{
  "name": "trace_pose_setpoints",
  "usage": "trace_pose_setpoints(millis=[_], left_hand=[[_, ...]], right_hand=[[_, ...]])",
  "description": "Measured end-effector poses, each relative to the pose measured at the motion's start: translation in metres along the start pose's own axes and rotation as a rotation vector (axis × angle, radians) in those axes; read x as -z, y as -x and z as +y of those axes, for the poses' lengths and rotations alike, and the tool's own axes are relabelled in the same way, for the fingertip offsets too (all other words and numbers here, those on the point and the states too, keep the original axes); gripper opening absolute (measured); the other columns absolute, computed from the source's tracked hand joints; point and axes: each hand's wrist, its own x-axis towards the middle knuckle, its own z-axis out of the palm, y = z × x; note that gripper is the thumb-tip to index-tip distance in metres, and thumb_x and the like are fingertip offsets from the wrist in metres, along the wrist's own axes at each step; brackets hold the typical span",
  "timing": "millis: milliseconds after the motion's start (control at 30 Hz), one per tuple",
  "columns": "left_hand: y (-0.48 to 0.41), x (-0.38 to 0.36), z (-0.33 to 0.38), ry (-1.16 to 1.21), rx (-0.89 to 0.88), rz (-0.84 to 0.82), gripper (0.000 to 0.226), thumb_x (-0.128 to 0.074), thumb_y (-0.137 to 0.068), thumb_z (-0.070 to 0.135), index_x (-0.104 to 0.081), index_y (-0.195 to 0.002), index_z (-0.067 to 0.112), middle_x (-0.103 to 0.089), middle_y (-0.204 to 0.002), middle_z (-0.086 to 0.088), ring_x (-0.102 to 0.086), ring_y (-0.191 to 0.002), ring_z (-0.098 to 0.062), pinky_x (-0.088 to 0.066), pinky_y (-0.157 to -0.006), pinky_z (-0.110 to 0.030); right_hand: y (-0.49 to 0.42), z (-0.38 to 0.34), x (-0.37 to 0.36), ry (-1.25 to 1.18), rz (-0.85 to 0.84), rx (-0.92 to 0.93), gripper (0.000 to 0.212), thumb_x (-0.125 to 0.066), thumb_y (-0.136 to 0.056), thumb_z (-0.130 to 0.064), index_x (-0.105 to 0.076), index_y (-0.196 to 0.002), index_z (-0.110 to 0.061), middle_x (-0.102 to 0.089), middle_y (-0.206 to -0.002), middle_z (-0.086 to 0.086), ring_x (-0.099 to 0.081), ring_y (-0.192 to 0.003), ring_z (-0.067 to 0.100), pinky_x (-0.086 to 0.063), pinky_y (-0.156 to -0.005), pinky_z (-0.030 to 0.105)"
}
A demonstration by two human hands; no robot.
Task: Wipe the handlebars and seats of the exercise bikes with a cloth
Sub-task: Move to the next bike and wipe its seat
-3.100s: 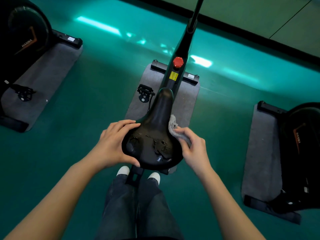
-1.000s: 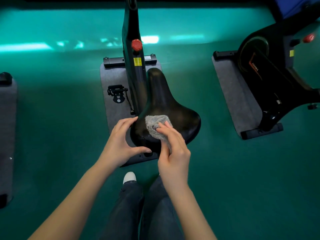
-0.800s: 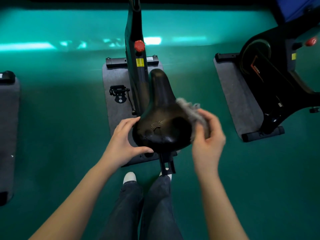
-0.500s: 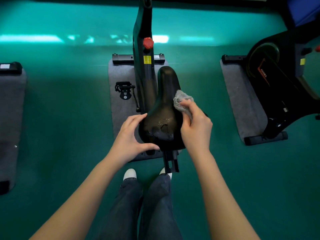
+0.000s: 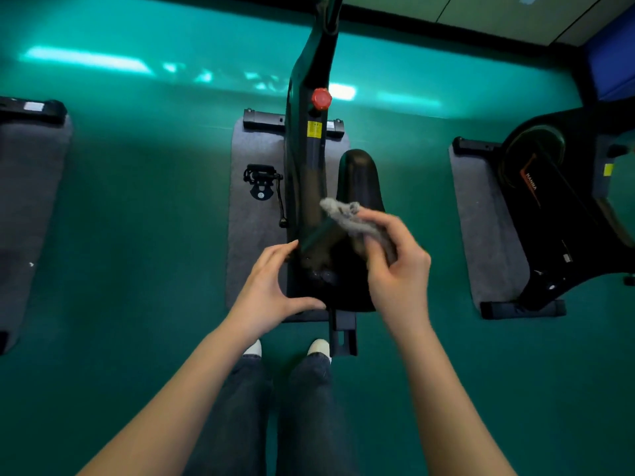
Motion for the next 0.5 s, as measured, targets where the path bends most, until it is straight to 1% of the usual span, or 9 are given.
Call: trace_pose_setpoints(millis=[33, 67, 133, 200, 233, 267, 300, 367, 500], left_hand=[[0.001, -0.001, -0.001, 0.006, 0.023, 0.001, 0.109, -0.076, -0.045, 0.061, -0.037, -0.140, 0.023, -0.041, -0.125, 0.016, -0.041, -0.121, -0.001, -0.030, -0.105, -0.020], [0.003, -0.002, -0.002, 0.012, 0.048, 0.004, 0.110, -0.076, -0.045, 0.061, -0.036, -0.140, 0.024, -0.041, -0.125, 0.017, -0.040, -0.120, 0.000, -0.029, -0.104, -0.019], [0.005, -0.006, -0.002, 0.038, 0.094, 0.017, 0.110, -0.076, -0.045, 0.062, -0.036, -0.140, 0.026, -0.041, -0.126, 0.017, -0.040, -0.120, 0.002, -0.028, -0.103, -0.018], [0.008, -0.012, -0.003, 0.079, 0.128, 0.050, 0.109, -0.075, -0.044, 0.064, -0.037, -0.139, 0.027, -0.041, -0.126, 0.018, -0.040, -0.120, 0.002, -0.028, -0.101, -0.016], [0.009, -0.015, -0.003, 0.099, 0.142, 0.067, 0.109, -0.074, -0.043, 0.066, -0.037, -0.138, 0.028, -0.041, -0.126, 0.018, -0.040, -0.120, 0.002, -0.029, -0.101, -0.016], [0.012, -0.019, -0.003, 0.121, 0.157, 0.083, 0.110, -0.074, -0.041, 0.068, -0.037, -0.138, 0.030, -0.041, -0.125, 0.020, -0.040, -0.120, 0.003, -0.029, -0.100, -0.015], [0.014, -0.023, -0.004, 0.140, 0.175, 0.102, 0.111, -0.073, -0.040, 0.070, -0.036, -0.138, 0.031, -0.040, -0.123, 0.022, -0.040, -0.119, 0.004, -0.030, -0.100, -0.015], [0.019, -0.034, -0.004, 0.170, 0.209, 0.161, 0.114, -0.072, -0.037, 0.073, -0.035, -0.137, 0.033, -0.040, -0.119, 0.025, -0.041, -0.118, 0.004, -0.030, -0.099, -0.014], [0.026, -0.062, 0.000, 0.267, 0.265, 0.317, 0.106, -0.074, -0.034, 0.076, -0.037, -0.128, 0.043, -0.045, -0.119, 0.024, -0.047, -0.114, 0.002, -0.039, -0.100, -0.022]], right_hand=[[-0.017, 0.000, 0.000, 0.035, -0.031, 0.015, 0.026, -0.055, -0.089, 0.002, -0.065, -0.109, -0.010, -0.069, -0.108, -0.008, -0.063, -0.103, 0.002, -0.045, -0.089, 0.015], [-0.033, 0.000, -0.003, 0.076, -0.103, 0.022, 0.025, -0.055, -0.090, 0.000, -0.065, -0.110, -0.011, -0.069, -0.109, -0.005, -0.063, -0.102, 0.006, -0.046, -0.087, 0.016], [-0.053, 0.001, -0.013, 0.196, -0.342, 0.054, 0.025, -0.054, -0.091, -0.001, -0.064, -0.111, -0.011, -0.070, -0.110, 0.001, -0.064, -0.103, 0.016, -0.048, -0.087, 0.024], [-0.057, 0.006, -0.022, 0.375, -0.582, 0.176, 0.025, -0.053, -0.090, 0.000, -0.064, -0.110, -0.011, -0.069, -0.111, 0.004, -0.063, -0.106, 0.023, -0.048, -0.090, 0.034], [-0.056, 0.008, -0.024, 0.445, -0.665, 0.243, 0.025, -0.052, -0.089, -0.001, -0.064, -0.109, -0.012, -0.069, -0.111, 0.004, -0.062, -0.107, 0.024, -0.047, -0.090, 0.037], [-0.054, 0.010, -0.023, 0.466, -0.718, 0.296, 0.026, -0.052, -0.089, -0.001, -0.063, -0.109, -0.013, -0.068, -0.111, 0.003, -0.061, -0.108, 0.025, -0.047, -0.090, 0.040], [-0.053, 0.012, -0.021, 0.431, -0.756, 0.328, 0.027, -0.052, -0.089, 0.000, -0.063, -0.108, -0.014, -0.068, -0.111, 0.001, -0.061, -0.109, 0.023, -0.047, -0.090, 0.041], [-0.050, 0.016, -0.012, 0.304, -0.818, 0.376, 0.028, -0.053, -0.087, 0.002, -0.064, -0.107, -0.015, -0.068, -0.111, -0.004, -0.061, -0.109, 0.018, -0.048, -0.091, 0.038], [-0.047, 0.025, 0.010, 0.104, -0.949, 0.434, 0.027, -0.055, -0.086, 0.007, -0.066, -0.103, -0.012, -0.068, -0.113, -0.005, -0.059, -0.115, 0.010, -0.046, -0.099, 0.030]])
